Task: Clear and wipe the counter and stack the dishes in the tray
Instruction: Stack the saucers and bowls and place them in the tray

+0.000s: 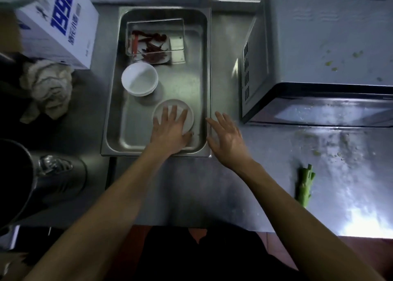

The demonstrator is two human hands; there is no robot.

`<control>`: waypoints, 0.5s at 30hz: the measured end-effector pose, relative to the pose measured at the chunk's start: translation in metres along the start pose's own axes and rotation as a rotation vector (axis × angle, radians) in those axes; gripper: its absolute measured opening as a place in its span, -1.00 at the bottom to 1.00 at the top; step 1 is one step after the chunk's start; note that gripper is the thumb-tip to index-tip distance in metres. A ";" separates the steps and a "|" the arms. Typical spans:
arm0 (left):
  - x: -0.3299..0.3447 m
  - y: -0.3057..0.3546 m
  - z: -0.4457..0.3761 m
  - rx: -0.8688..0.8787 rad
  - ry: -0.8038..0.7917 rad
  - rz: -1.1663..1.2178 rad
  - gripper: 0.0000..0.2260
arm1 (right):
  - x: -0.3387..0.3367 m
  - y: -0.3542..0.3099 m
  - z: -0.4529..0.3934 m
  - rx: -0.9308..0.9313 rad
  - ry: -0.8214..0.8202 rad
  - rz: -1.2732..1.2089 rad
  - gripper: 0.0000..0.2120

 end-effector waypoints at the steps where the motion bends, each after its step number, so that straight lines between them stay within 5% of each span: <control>1: -0.001 0.001 0.010 -0.002 0.004 0.017 -0.30 | -0.002 0.001 0.002 -0.009 -0.002 -0.002 -0.52; 15: -0.035 0.005 0.094 0.079 0.170 0.119 -0.46 | -0.031 -0.021 0.040 0.016 -0.043 0.084 -0.45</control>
Point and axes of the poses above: each hand's wrist, its own z-axis away from the middle knuckle, its own x-axis out of the palm, y = z × x, the point moved 5 cm from there along -z, towards the middle knuckle, and after that the axes turned 14 degrees about -x, right-handed, at the moved point
